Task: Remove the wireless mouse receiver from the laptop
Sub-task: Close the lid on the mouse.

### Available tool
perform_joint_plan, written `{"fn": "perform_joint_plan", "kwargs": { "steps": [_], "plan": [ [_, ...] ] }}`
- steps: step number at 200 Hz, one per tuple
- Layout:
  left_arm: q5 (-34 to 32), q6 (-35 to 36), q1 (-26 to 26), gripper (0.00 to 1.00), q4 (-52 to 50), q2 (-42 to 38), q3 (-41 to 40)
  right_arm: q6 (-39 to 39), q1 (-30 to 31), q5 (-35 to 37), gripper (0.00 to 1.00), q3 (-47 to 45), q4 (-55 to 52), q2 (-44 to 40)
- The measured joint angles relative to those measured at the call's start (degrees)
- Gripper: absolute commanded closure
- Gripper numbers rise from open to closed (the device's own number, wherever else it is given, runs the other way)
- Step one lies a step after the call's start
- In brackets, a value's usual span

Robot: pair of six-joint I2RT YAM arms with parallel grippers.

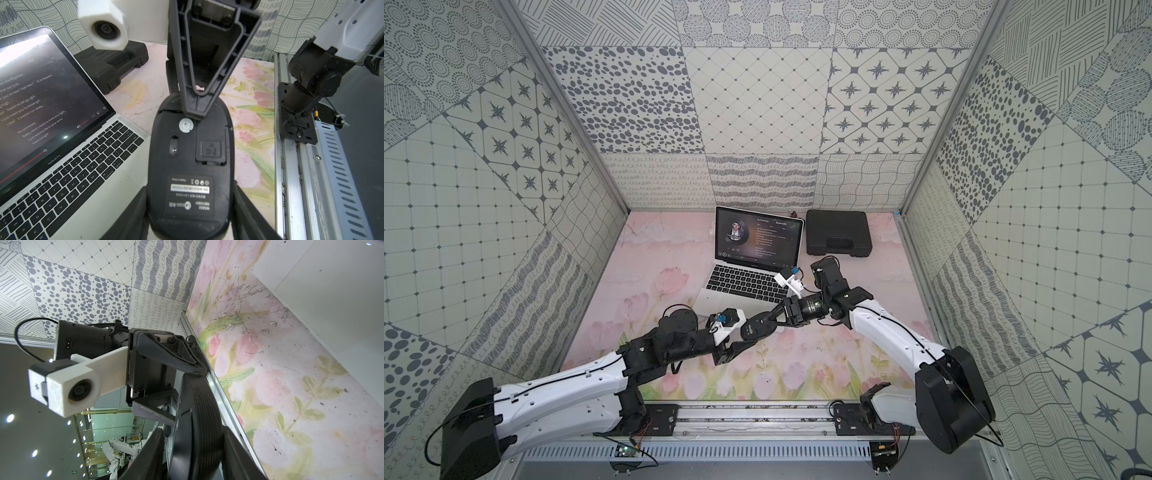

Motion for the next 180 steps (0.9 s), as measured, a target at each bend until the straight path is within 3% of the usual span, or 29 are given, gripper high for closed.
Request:
{"fn": "perform_joint_plan", "kwargs": {
  "steps": [51,93,105,110,180],
  "plan": [
    [0.3,0.8,0.0,1.00,-0.5,-0.1,0.2,1.1,0.5,-0.1,0.70,0.0,-0.4,1.1],
    [0.4,0.9,0.0,1.00,-1.2,-0.1,0.2,1.4,0.7,-0.1,0.76,0.0,-0.7,1.6],
    [0.4,0.9,0.0,0.75,-1.3,0.0,0.3,1.4,0.7,-0.1,0.78,0.0,-0.7,1.6],
    [0.4,0.9,0.0,0.69,-1.3,0.1,0.4,1.4,0.7,-0.1,0.78,0.0,-0.7,1.6],
    [0.2,0.9,0.3,0.39,-1.4,0.8,0.9,4.4,0.7,0.4,0.82,0.0,1.5,1.6]
  ]
}}
